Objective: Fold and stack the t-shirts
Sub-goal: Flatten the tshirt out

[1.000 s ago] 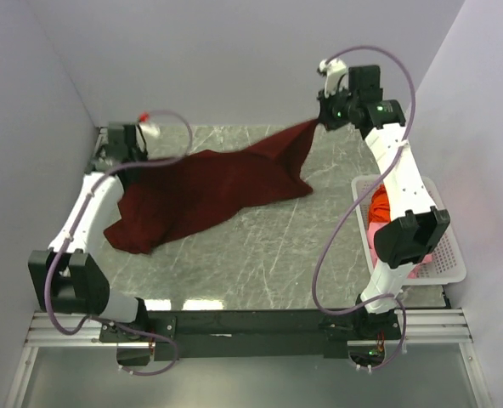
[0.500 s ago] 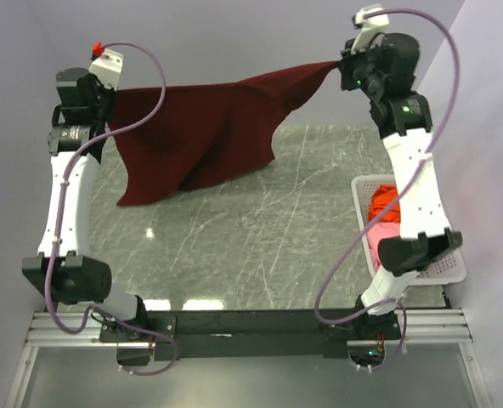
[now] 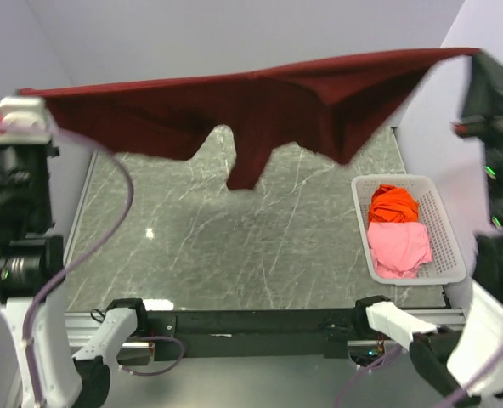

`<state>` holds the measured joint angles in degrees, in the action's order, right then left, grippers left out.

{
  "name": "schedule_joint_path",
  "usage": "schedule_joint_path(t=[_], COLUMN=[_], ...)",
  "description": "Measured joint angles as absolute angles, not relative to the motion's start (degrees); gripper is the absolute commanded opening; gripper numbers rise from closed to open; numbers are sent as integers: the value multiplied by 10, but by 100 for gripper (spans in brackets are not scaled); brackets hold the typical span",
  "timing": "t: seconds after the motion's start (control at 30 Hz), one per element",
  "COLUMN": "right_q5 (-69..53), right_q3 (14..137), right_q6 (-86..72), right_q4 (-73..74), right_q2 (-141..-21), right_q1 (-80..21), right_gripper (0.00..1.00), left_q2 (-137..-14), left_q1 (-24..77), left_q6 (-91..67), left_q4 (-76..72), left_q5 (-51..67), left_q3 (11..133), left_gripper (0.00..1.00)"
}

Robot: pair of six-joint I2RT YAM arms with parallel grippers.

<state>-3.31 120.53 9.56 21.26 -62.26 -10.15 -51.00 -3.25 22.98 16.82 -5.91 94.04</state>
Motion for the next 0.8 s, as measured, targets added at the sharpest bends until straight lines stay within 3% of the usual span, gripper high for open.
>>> schedule_joint_path(t=[0.27, 0.43, 0.53, 0.8], right_q5=[-28, -33, -39, -52], right_q3=[1220, 1202, 1146, 991], right_q6=[152, 183, 206, 277], right_q4=[122, 107, 103, 91], right_q2=[-620, -732, -794, -991], right_q1=[-101, -102, -108, -134], right_gripper=[0, 0, 0, 0], left_q2=[-514, -571, -623, -832], left_q1=[-32, -33, -33, -34], left_q6=[267, 301, 307, 294], left_q4=[161, 171, 187, 205], left_q5=[-18, -13, -10, -2], left_q3=[988, 909, 846, 724], left_gripper=[2, 4, 2, 10])
